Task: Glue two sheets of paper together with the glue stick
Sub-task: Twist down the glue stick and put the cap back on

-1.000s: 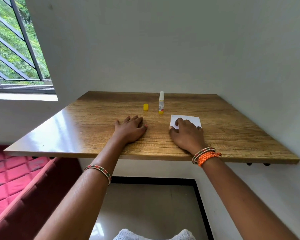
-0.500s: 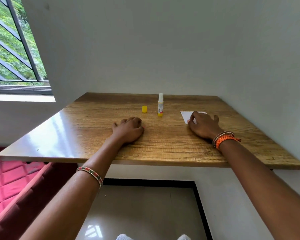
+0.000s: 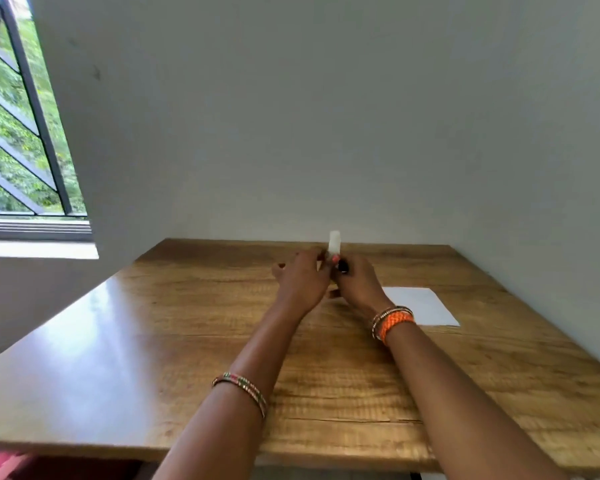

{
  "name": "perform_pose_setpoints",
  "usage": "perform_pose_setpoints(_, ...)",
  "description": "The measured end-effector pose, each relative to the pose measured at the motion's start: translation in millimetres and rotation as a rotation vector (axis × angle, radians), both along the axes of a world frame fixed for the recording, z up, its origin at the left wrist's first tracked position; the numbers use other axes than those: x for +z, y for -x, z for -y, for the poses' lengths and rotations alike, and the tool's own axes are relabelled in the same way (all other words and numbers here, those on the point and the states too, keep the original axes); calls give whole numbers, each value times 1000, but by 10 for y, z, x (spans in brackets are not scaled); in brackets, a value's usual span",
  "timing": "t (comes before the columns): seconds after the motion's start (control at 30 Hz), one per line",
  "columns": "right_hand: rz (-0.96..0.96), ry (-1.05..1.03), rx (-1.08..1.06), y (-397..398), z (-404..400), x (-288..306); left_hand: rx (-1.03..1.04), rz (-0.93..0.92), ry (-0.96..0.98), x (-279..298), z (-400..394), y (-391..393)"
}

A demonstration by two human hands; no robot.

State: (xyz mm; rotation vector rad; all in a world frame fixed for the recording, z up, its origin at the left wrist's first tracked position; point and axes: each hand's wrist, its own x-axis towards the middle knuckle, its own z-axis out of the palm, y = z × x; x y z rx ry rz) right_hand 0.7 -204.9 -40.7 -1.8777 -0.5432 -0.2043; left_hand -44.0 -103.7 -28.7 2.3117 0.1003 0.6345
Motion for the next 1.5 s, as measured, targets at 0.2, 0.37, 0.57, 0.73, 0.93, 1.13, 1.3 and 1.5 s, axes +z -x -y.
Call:
perform_pose_setpoints(0.2,-162,-338,199,122,-92,82,-103,179,530,59,-39,41)
perform_pose_setpoints(0.37,-376,-569,407,210,-128,98,-238,52,861,105,-101,158)
perform_pose_setpoints(0.57,-397,-606,484,241,-77,125,-205,174,959,191,-123,164)
perform_pose_setpoints(0.73,-216,-508,186,277,-148,133,-268,192,970,158,-183,150)
perform_pose_setpoints(0.93,203,-292,-126,439,-264,155,-169,251,1120,196,-146,162)
perform_pose_setpoints(1.13,64,-411,-74,432,-295,149,-313,175,1247,168,-211,137)
perform_pose_setpoints(1.3,-287,-691,230,436,-186,248,-546,4,1127,183,-230,157)
perform_pose_setpoints(1.5,-97,-538,158,476,-192,254,-319,101,1143,219,-193,188)
